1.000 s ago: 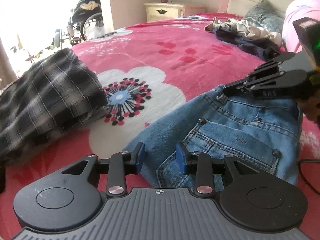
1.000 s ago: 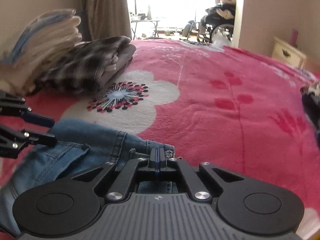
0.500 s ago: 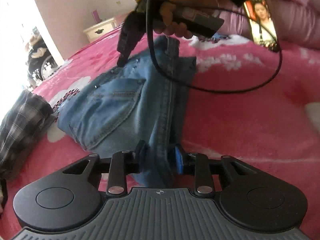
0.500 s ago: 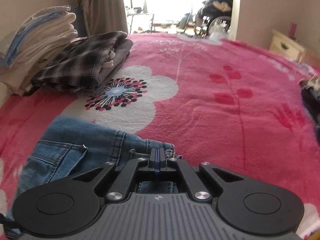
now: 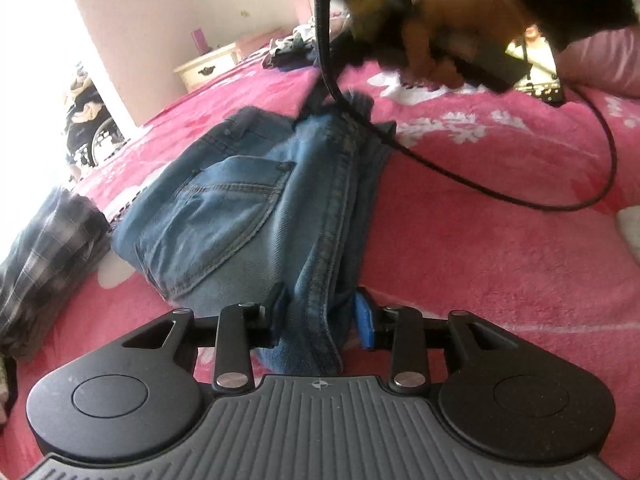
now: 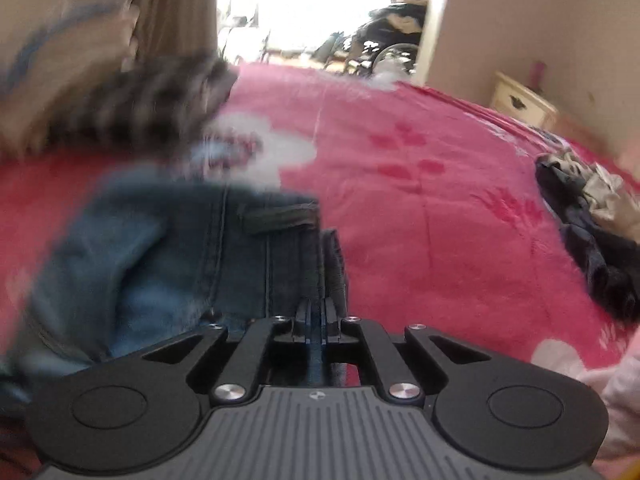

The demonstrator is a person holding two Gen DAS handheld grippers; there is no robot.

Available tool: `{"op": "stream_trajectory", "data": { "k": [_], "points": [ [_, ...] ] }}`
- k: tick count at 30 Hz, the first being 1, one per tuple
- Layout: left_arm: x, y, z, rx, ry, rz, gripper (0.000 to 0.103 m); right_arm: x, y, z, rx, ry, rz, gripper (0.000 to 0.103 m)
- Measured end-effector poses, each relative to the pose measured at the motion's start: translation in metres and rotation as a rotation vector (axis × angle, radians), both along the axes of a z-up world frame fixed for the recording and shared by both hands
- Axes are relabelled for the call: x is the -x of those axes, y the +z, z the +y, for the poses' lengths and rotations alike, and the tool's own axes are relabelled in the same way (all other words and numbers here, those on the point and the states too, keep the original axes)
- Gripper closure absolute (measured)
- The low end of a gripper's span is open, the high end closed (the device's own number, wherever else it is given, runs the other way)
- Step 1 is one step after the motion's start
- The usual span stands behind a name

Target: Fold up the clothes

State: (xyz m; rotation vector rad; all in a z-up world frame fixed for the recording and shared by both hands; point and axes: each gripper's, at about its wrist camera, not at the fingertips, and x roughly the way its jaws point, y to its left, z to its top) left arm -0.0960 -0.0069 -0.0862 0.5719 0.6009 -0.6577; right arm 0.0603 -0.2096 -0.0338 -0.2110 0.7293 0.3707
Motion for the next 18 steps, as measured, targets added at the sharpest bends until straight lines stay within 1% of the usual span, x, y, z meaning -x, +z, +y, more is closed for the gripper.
{"op": "stream_trajectory", "data": {
  "k": [1, 2, 3, 5, 7, 10, 11, 12, 13, 16, 17, 18],
  "points": [
    [0.000, 0.001, 0.002, 0.006, 0.006, 0.001, 0.068, 0.008, 0.009, -0.004, -0.021, 0.001, -0.025, 0.097],
    [0.000, 0.001, 0.003, 0.010, 0.010, 0.000, 0.068, 0.018, 0.015, -0.007, -0.039, 0.014, -0.035, 0.097],
    [0.001, 0.002, 0.004, 0.009, 0.010, -0.003, 0.068, 0.027, 0.014, -0.008, -0.044, 0.036, -0.024, 0.097],
    [0.001, 0.003, 0.005, 0.008, 0.013, -0.001, 0.068, 0.036, -0.007, -0.006, 0.003, 0.057, 0.022, 0.098],
    [0.000, 0.003, 0.003, 0.008, 0.011, 0.002, 0.068, 0.035, -0.032, -0.010, 0.014, 0.050, 0.022, 0.100],
    [0.002, 0.004, -0.001, -0.010, 0.012, -0.015, 0.068, 0.038, -0.015, -0.016, -0.069, 0.005, 0.041, 0.100],
    [0.002, 0.005, -0.002, -0.014, 0.017, -0.019, 0.068, 0.038, -0.008, -0.018, -0.099, -0.010, 0.048, 0.095],
    [0.002, 0.008, -0.001, -0.009, 0.032, -0.012, 0.068, 0.043, 0.000, -0.018, -0.121, 0.004, 0.035, 0.095],
    [0.001, 0.012, 0.001, -0.001, 0.048, -0.003, 0.068, 0.049, 0.007, -0.018, -0.140, 0.027, 0.016, 0.095],
    [0.002, 0.028, 0.014, 0.049, 0.107, 0.024, 0.067, 0.063, 0.029, -0.009, -0.258, 0.154, -0.002, 0.094],
    [0.002, 0.032, 0.019, 0.062, 0.124, 0.037, 0.067, 0.065, 0.032, -0.002, -0.299, 0.213, 0.011, 0.093],
    [0.001, 0.034, 0.023, 0.069, 0.143, 0.046, 0.067, 0.065, 0.031, 0.005, -0.334, 0.268, 0.056, 0.093]
  ]
}}
